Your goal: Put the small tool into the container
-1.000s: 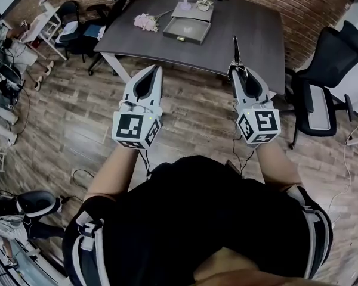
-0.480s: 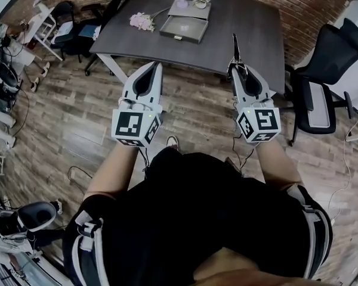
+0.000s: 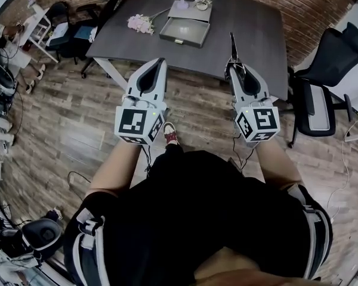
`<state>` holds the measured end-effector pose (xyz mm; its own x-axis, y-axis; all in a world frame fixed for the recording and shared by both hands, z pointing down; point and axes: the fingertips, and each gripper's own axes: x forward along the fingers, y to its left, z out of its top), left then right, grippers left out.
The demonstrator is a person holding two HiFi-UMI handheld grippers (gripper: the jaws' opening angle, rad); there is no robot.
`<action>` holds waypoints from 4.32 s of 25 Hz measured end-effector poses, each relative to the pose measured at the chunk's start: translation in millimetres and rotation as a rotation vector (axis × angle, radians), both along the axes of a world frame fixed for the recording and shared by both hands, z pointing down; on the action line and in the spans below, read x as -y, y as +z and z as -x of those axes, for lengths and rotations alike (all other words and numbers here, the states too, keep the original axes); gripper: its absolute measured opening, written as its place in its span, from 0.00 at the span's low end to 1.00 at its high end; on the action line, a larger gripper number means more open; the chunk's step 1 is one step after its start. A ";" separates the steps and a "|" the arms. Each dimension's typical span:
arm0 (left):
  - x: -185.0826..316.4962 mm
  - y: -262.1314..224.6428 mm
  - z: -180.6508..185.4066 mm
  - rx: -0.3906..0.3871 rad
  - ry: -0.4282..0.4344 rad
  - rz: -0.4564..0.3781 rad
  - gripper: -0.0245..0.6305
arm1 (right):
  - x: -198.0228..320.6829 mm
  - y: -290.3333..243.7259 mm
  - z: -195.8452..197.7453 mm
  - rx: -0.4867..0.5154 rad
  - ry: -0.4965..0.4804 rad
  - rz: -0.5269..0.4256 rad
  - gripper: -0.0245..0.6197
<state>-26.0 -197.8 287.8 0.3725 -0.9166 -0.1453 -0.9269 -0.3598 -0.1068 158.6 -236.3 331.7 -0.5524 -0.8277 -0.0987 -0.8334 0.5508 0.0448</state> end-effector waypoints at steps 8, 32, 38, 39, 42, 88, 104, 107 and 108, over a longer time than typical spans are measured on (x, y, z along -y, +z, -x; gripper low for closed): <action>69.5 8.0 38.6 -0.034 0.000 0.033 0.05 | 65.7 7.9 36.6 -0.039 0.003 0.038 0.18; 261.3 32.9 176.6 -0.106 0.105 0.112 0.05 | 234.4 24.7 164.9 -0.138 0.122 0.121 0.18; 286.4 45.5 179.3 -0.133 0.138 0.135 0.05 | 251.1 35.4 169.5 -0.159 0.149 0.153 0.18; 290.3 47.8 180.6 -0.137 0.138 0.140 0.05 | 254.0 37.3 169.7 -0.161 0.155 0.160 0.18; 300.2 54.6 182.9 -0.144 0.138 0.154 0.05 | 260.1 41.2 171.6 -0.168 0.159 0.169 0.18; 389.2 213.1 183.8 -0.260 0.008 0.434 0.05 | 401.3 257.2 192.3 -0.634 0.016 0.457 0.18; 391.0 193.7 180.2 -0.171 0.012 0.420 0.05 | 401.5 301.7 214.4 -0.853 -0.083 0.512 0.21; 393.0 179.3 182.1 -0.155 0.009 0.398 0.05 | 400.9 303.9 217.4 -0.837 -0.120 0.546 0.26; 393.6 174.3 181.8 -0.148 0.009 0.389 0.05 | 400.2 302.8 218.5 -0.818 -0.135 0.557 0.30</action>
